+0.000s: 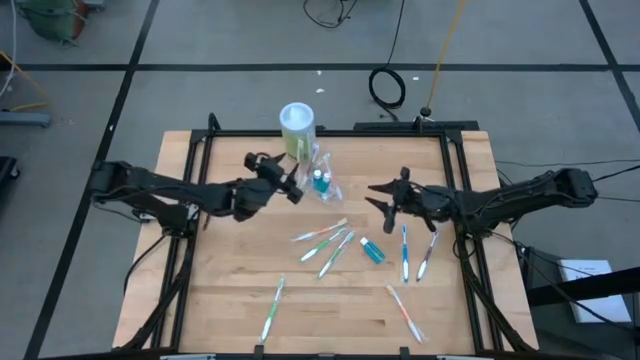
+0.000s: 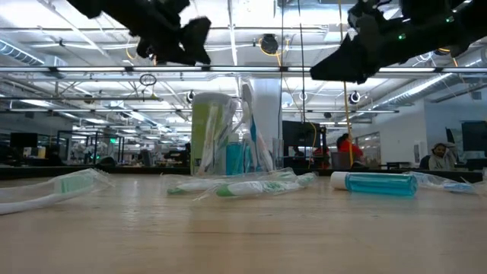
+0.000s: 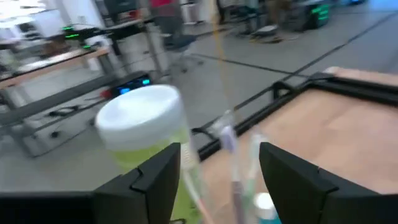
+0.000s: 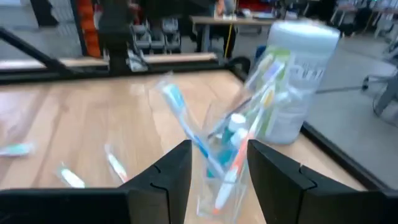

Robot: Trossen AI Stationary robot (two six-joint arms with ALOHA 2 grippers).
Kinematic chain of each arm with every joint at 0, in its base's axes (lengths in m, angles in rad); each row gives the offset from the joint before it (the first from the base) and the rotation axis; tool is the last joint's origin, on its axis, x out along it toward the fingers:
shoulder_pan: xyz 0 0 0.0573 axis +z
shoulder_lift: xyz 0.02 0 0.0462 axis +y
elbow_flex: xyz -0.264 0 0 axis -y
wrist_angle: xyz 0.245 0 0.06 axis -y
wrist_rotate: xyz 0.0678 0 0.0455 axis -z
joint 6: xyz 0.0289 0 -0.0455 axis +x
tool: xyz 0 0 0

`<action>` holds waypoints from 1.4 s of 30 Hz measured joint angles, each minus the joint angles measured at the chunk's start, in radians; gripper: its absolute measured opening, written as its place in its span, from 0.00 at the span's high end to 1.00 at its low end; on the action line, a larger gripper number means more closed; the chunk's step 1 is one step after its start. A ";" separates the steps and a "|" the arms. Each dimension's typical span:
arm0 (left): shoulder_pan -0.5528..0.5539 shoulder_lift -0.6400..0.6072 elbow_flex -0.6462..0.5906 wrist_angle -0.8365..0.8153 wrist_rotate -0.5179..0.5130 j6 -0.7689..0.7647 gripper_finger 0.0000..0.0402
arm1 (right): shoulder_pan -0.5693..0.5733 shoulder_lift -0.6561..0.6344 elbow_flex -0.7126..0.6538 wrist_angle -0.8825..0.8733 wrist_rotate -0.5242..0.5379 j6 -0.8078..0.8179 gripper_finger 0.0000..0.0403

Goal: Pick & Place toothbrushing station
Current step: Put the blue mouthwash bottle into the middle of the transparent organizer

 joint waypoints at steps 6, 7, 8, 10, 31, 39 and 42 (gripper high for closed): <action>-0.033 -0.044 0.000 -0.013 0.222 0.003 0.50 | 0.064 0.198 0.112 -0.022 -0.081 0.030 0.64; -0.036 -0.043 0.000 -0.009 0.277 0.009 0.51 | 0.079 0.230 0.136 -0.039 -0.081 0.040 0.64; -0.037 -0.043 0.000 0.001 0.334 0.028 0.52 | 0.093 0.257 0.160 -0.069 -0.079 0.053 0.64; -0.037 -0.043 0.000 0.036 0.438 0.084 0.54 | 0.120 0.298 0.206 -0.148 -0.078 0.103 0.64; -0.042 -0.039 0.000 -0.006 0.564 0.070 0.56 | 0.391 0.516 0.249 -0.594 0.106 0.662 0.53; -0.042 -0.039 0.000 -0.007 0.564 0.067 0.56 | 0.407 0.514 0.239 -0.611 0.046 0.773 0.42; -0.042 -0.039 0.000 -0.007 0.564 0.067 0.56 | 0.408 0.514 0.199 -0.588 0.006 0.838 0.41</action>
